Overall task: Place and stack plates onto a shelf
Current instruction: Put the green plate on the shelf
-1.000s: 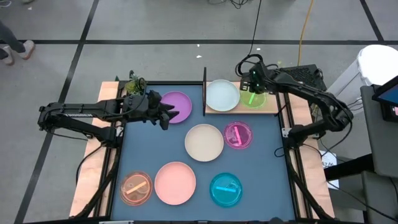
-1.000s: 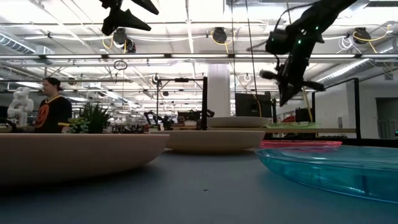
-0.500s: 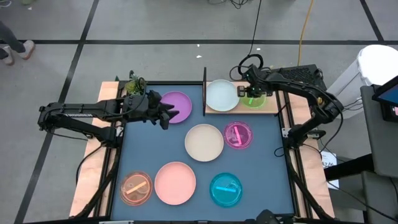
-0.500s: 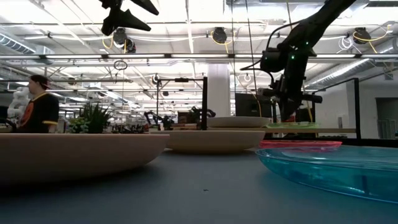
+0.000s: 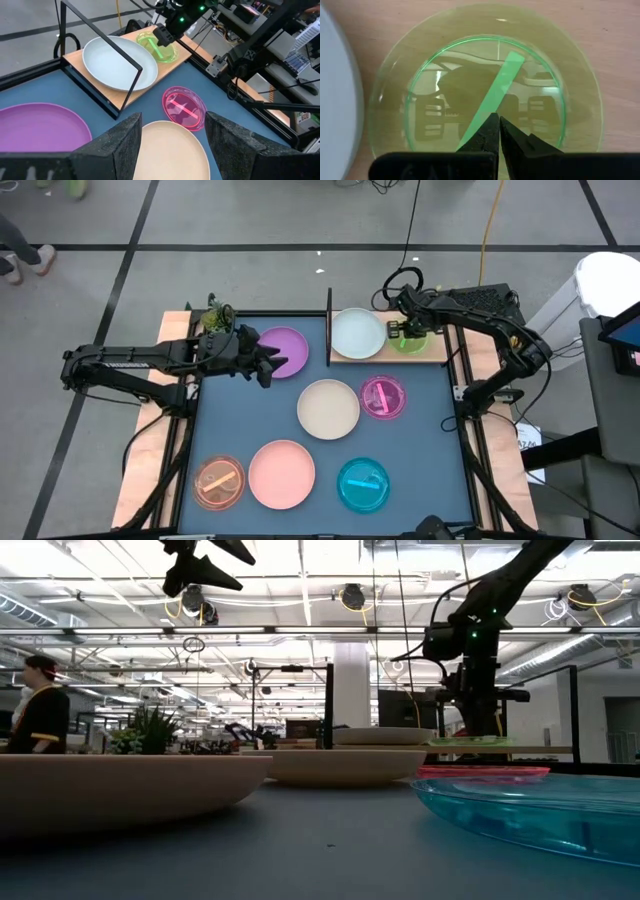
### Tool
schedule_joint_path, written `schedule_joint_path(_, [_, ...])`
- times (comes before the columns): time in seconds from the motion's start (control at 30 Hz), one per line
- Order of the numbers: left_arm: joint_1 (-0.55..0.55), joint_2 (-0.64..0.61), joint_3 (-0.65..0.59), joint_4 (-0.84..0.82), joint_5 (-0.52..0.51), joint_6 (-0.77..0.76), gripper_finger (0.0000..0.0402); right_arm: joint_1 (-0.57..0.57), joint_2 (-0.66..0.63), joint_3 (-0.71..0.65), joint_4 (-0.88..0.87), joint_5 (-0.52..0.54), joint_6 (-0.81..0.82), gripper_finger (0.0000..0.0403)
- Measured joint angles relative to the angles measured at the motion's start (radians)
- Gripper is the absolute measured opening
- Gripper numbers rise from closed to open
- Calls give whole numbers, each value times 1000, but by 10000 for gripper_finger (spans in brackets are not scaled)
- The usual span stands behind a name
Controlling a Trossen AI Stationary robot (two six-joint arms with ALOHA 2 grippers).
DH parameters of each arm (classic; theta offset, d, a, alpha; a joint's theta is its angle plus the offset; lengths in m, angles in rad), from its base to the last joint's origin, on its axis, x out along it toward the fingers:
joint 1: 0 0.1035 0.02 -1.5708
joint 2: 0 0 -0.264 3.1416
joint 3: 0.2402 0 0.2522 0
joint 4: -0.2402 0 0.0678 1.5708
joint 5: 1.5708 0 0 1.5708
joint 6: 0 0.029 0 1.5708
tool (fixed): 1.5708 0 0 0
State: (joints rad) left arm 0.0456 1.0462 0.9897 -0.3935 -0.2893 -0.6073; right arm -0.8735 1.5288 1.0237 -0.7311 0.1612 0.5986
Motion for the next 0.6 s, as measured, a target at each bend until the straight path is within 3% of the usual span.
schedule_joint_path(0.6, [0, 0, 0, -31, -1, 1, 220, -23, -1, -46, 32, -1, -57, 0])
